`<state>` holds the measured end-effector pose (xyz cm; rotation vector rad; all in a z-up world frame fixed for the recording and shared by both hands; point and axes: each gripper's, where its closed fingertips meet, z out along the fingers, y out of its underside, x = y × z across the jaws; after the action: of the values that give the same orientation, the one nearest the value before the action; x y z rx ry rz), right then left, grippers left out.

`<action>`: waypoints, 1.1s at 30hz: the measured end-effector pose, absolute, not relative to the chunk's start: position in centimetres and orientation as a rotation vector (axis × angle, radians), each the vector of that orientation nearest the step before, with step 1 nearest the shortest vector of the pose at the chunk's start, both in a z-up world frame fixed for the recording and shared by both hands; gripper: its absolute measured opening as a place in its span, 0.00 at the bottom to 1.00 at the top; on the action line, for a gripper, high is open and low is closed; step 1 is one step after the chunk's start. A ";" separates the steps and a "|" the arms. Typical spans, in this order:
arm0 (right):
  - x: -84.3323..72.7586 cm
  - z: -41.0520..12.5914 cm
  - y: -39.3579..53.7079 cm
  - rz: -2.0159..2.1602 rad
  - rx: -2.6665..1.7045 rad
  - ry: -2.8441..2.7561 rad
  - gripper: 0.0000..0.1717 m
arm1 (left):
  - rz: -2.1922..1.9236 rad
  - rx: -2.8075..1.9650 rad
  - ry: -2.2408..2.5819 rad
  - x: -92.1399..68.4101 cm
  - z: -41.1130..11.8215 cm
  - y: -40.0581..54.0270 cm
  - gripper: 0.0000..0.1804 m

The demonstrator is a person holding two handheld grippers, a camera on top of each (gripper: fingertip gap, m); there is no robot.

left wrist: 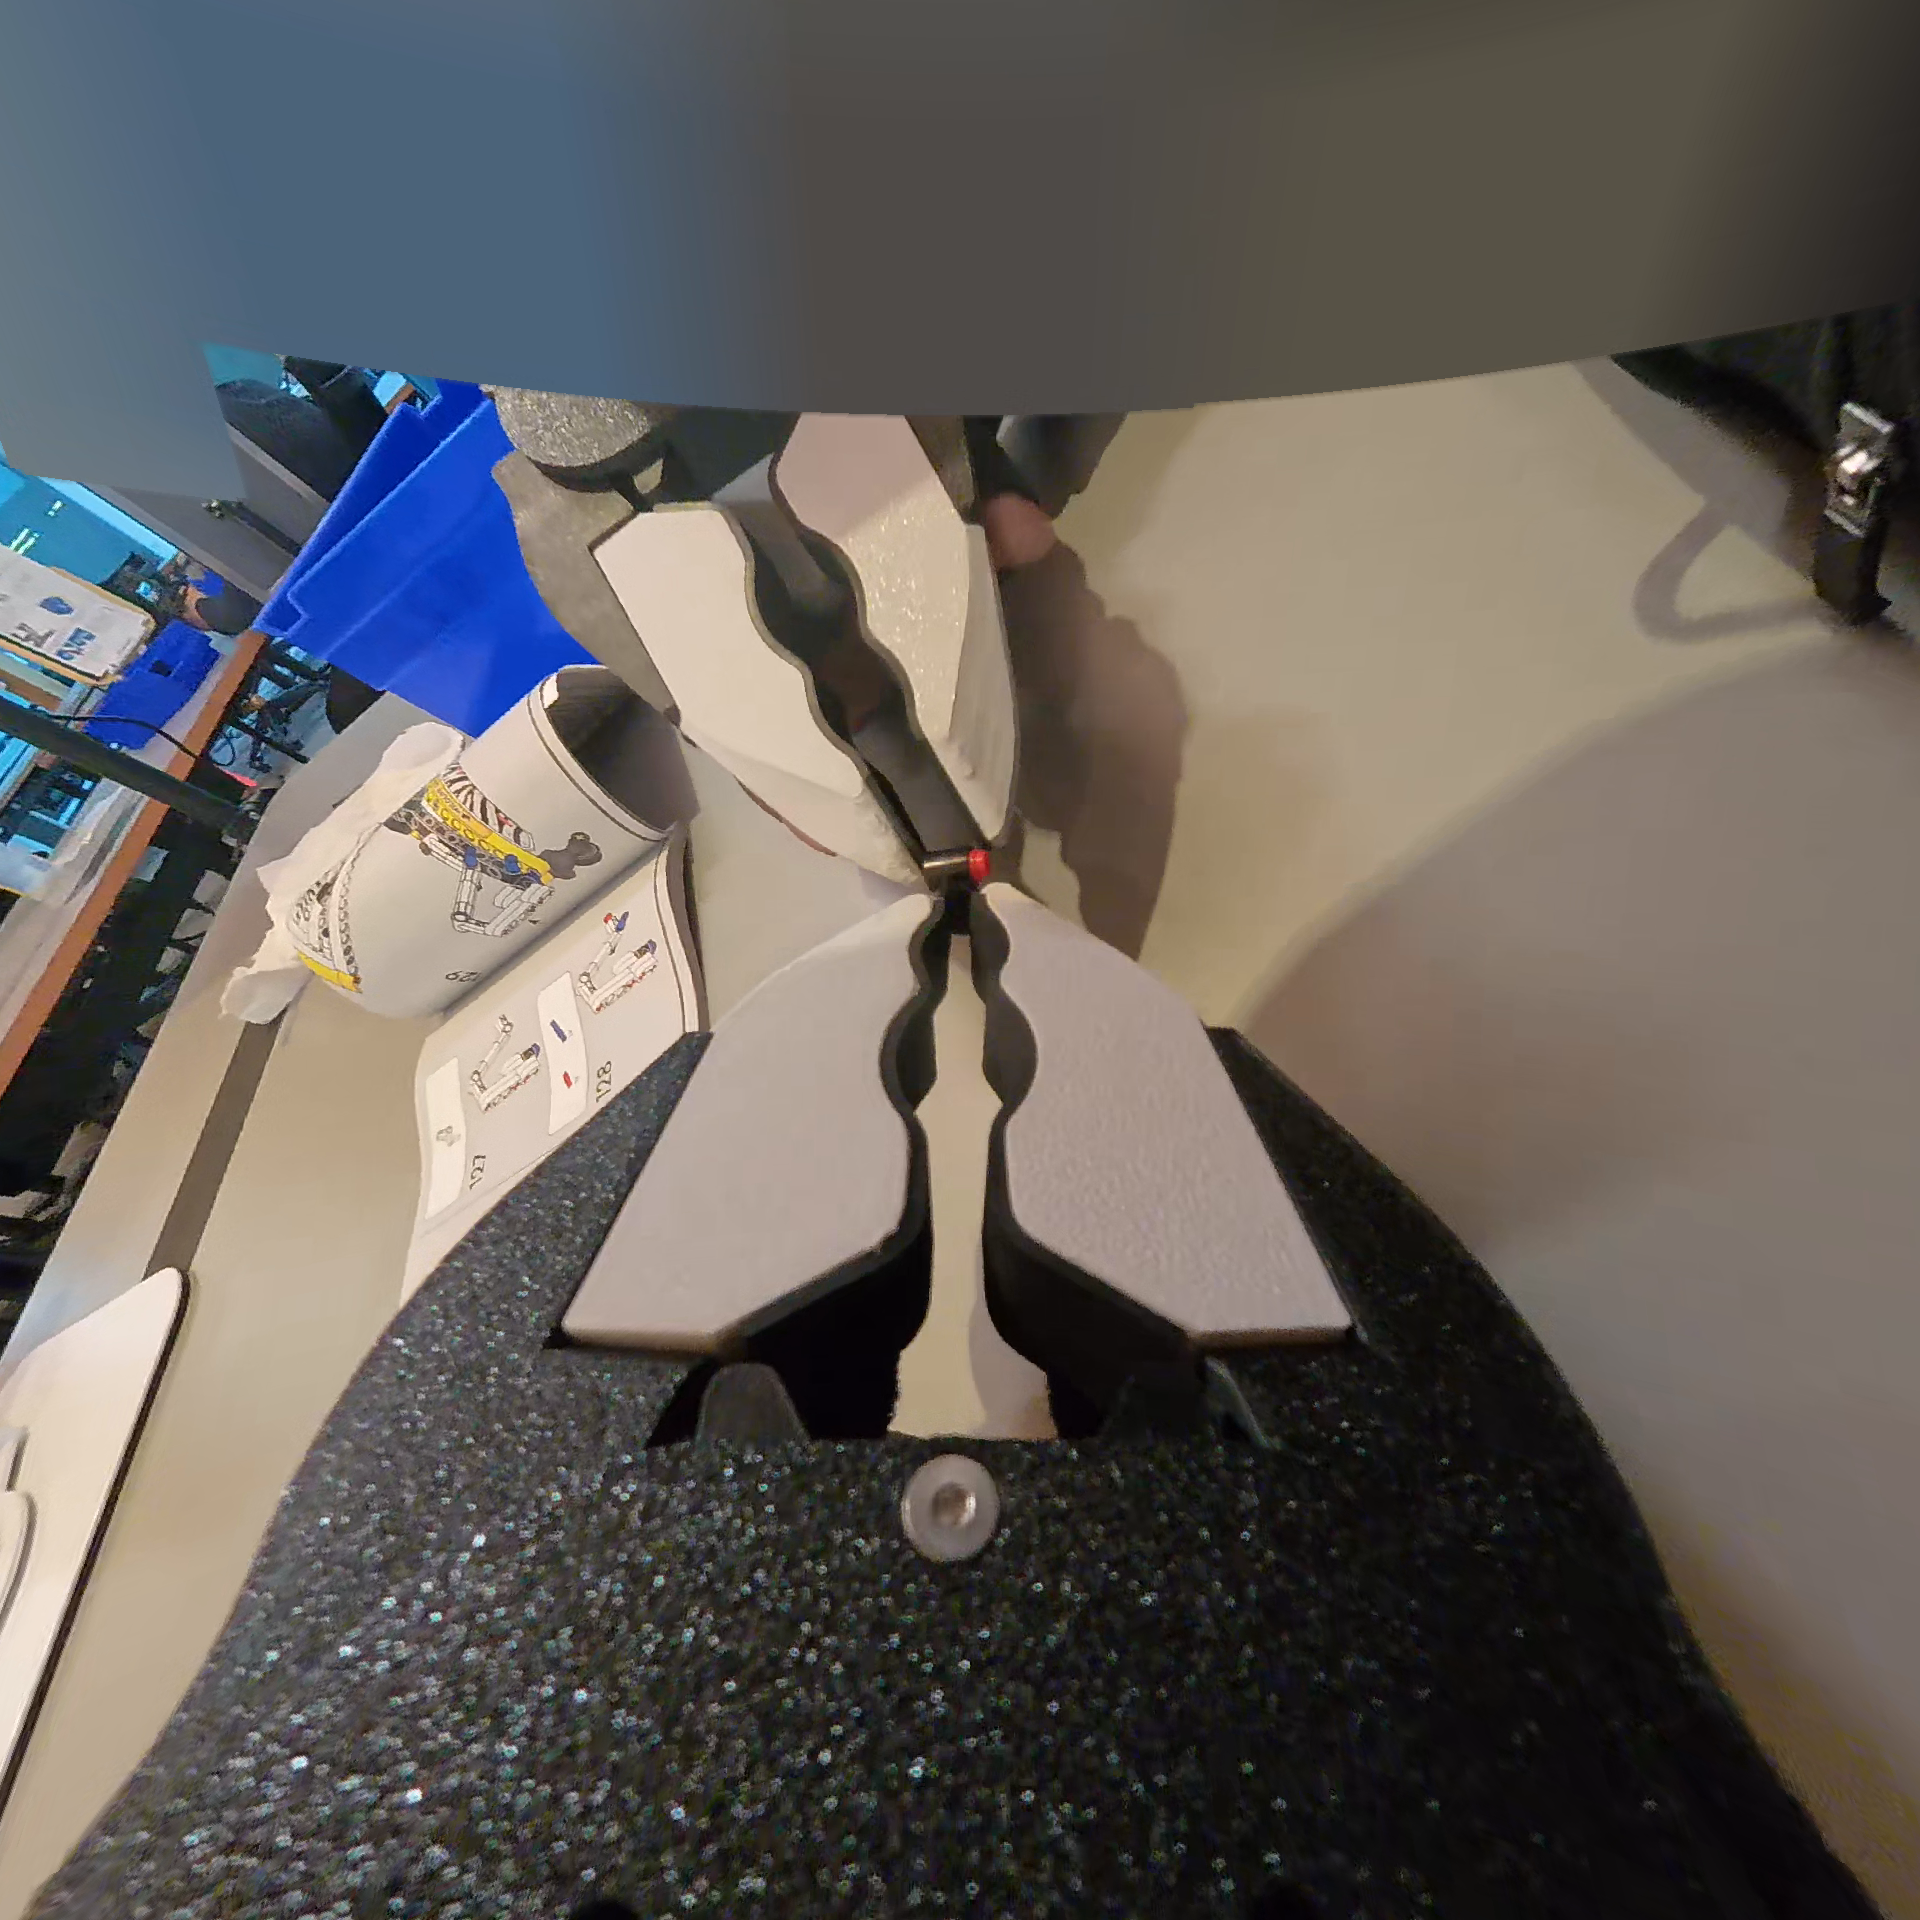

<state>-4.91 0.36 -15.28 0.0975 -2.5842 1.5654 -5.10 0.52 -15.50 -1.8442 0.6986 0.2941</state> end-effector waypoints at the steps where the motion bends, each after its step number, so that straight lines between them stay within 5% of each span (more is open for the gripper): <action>1: -4.9 -15.3 0.4 1.568 0.099 -2.582 0.05 | 0.292 -1.844 0.700 -5.1 -15.5 0.5 0.02; 33: -4.5 -14.9 0.1 1.648 0.079 -2.642 0.04 | 0.309 -1.832 0.721 -4.7 -15.6 0.8 0.02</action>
<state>-4.52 0.05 -14.92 0.0787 -2.6424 1.6481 -4.71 0.76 -15.65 -1.8317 0.7209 0.3090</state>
